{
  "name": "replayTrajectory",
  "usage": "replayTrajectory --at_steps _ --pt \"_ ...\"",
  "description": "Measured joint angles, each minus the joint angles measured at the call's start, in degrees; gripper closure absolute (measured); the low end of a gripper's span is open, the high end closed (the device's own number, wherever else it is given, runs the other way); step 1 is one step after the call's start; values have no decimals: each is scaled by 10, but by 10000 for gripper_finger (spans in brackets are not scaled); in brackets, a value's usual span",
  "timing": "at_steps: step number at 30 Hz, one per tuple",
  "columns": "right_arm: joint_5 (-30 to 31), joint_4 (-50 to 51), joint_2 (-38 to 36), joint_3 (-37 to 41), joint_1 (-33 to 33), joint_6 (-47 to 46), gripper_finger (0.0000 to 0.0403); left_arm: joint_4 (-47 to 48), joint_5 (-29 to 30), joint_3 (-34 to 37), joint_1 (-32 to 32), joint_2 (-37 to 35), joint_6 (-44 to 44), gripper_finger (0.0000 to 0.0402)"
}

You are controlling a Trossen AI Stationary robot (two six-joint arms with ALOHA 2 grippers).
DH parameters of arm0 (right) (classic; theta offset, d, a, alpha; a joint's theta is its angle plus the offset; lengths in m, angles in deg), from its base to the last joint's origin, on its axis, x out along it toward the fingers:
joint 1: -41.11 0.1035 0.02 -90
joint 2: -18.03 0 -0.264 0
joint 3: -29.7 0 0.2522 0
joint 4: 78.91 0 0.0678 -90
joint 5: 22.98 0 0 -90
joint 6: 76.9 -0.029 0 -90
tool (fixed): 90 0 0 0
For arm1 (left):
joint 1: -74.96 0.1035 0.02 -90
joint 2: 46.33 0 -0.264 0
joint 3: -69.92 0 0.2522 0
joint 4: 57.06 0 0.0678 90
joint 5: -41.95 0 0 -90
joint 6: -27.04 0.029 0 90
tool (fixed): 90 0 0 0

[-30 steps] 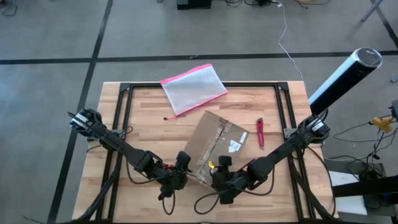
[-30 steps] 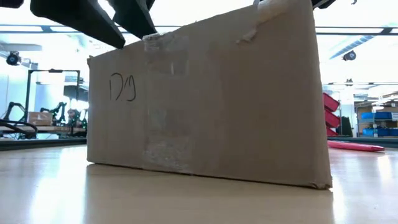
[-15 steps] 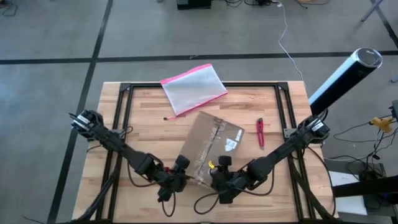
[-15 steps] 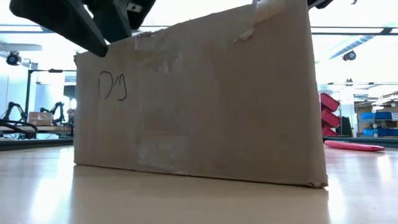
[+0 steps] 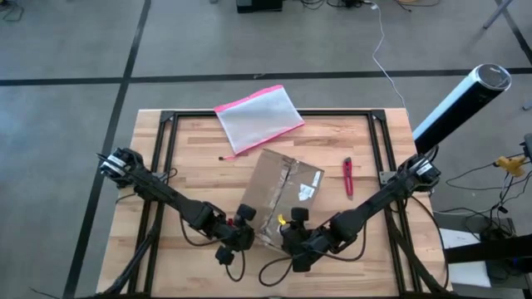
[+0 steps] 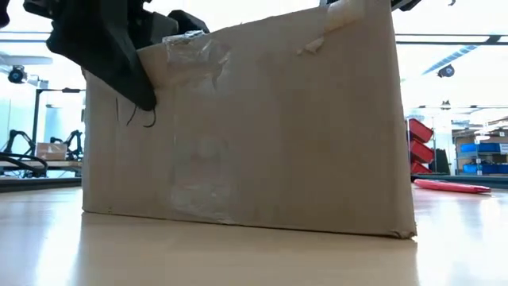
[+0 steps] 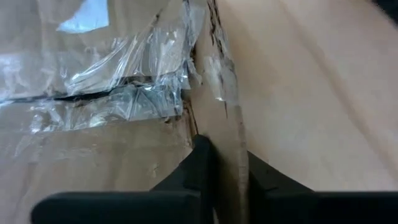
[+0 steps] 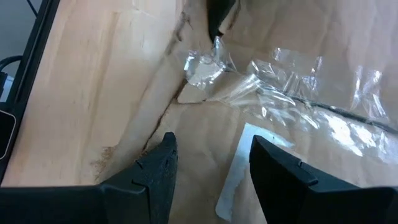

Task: Unpack boxes
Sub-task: Open the cardboard box using the box cutter

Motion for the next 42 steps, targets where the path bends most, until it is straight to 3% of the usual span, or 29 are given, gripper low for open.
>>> replayTrajectory --at_steps 3,8,13,22,42 --pt "-11 -1 0 -13 0 7 229 4 19 -5 0 0 1 395" --pt "-50 -7 0 -35 0 12 229 6 53 -15 -1 1 0 400" --pt "-49 -4 0 -38 0 17 229 -4 75 -17 0 1 0 401" --pt "11 32 -4 -38 -2 28 229 -11 91 -18 -9 1 5 401" --pt "41 100 -20 -62 -5 32 229 -16 106 -14 -17 -1 29 401"
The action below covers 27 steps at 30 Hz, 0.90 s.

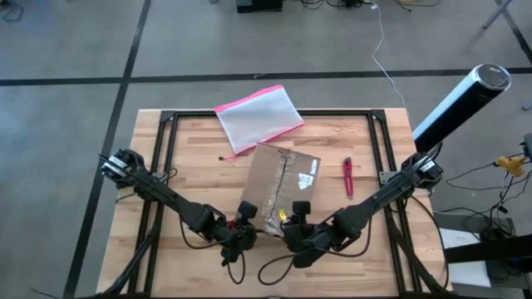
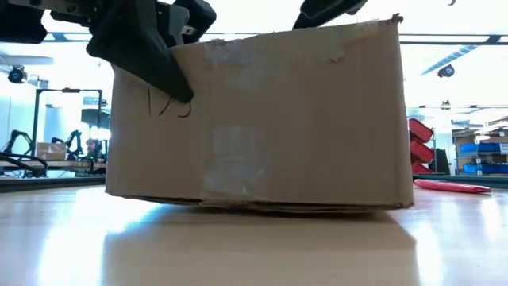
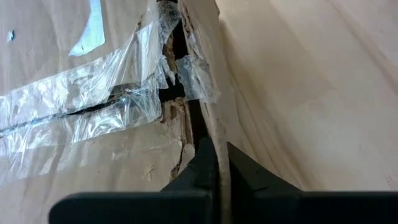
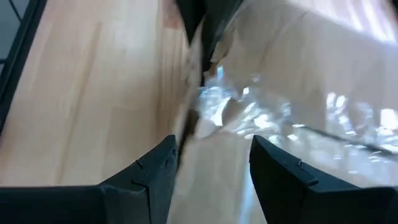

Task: Unpack boxes
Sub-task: Open the cardboard box using the box cutter

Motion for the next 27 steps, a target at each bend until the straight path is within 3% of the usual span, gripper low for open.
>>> replayTrajectory --at_steps 15,27 --pt "-45 8 6 2 -5 -21 229 -18 1 0 -1 0 4 401" --pt "-43 24 47 2 -6 -30 229 -29 9 2 -1 0 8 401"
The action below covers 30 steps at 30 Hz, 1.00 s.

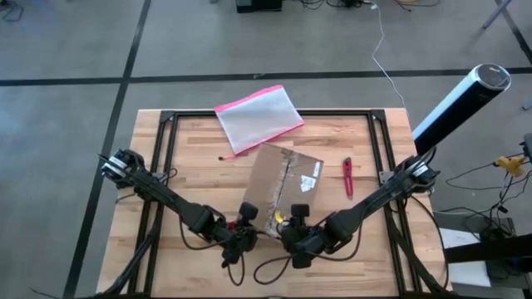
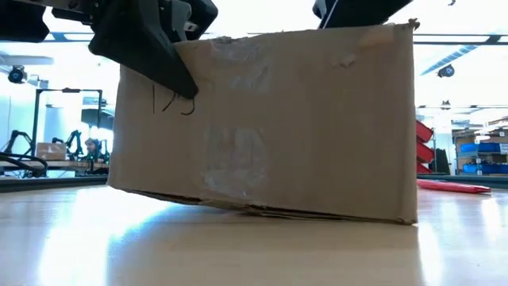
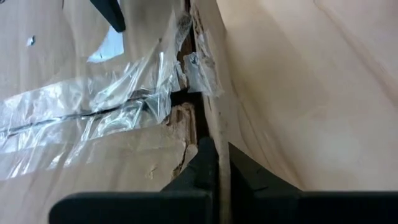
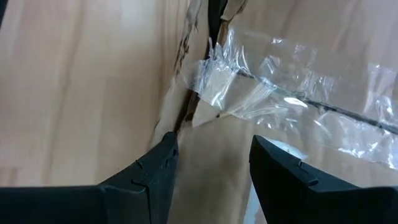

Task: Unpack boxes
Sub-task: Open the cardboard box using the box cutter

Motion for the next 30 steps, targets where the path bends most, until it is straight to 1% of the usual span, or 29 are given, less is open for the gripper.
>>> replayTrajectory --at_steps 4,9,14,22,30 --pt "0 -2 10 -1 -3 -1 226 -6 0 0 0 0 3 401" --pt "4 1 16 -1 -5 2 212 -14 0 1 0 0 6 401" --pt "39 14 14 0 -4 7 207 -16 -7 1 0 0 6 401" --pt "88 43 13 -1 -4 9 226 -16 -7 1 1 0 6 401" --pt "136 89 14 -33 -6 19 228 -16 -25 1 1 0 -1 401"
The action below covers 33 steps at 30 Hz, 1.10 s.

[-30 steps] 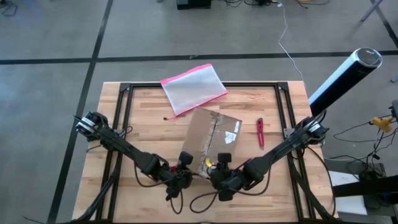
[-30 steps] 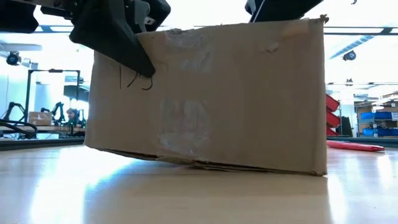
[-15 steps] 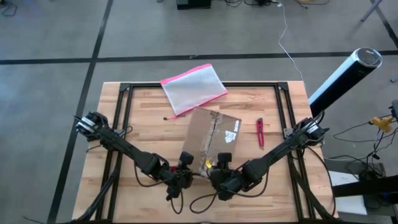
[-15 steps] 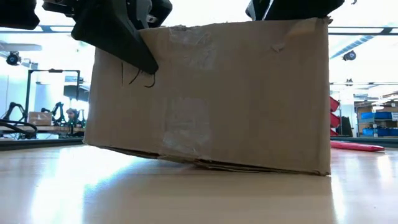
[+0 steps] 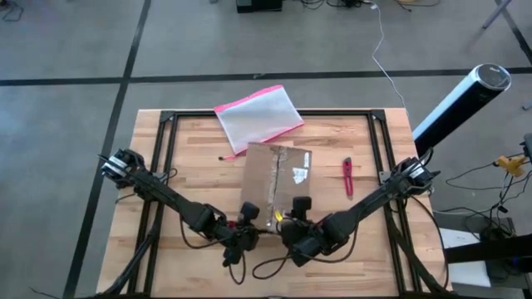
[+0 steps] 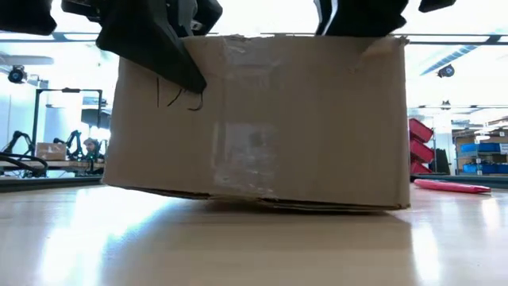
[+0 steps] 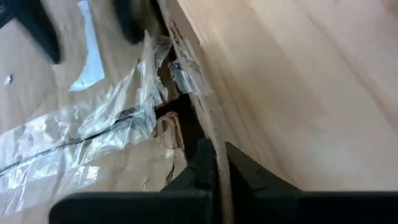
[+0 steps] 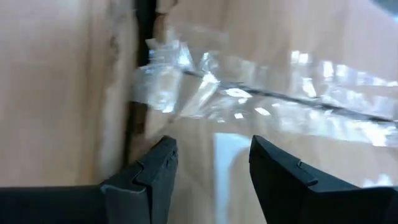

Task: Unpack boxes
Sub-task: Open the cardboard box using the box cutter

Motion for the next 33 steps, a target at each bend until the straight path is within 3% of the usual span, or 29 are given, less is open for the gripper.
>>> replayTrajectory --at_steps 10,20,33 --pt "31 25 0 -9 -1 0 231 4 -16 1 -1 0 -7 401" --pt "-58 -6 2 -12 -2 0 231 -8 -7 2 -1 0 8 401" --pt "-69 -16 2 -11 -9 0 236 -54 16 2 -4 0 61 402"
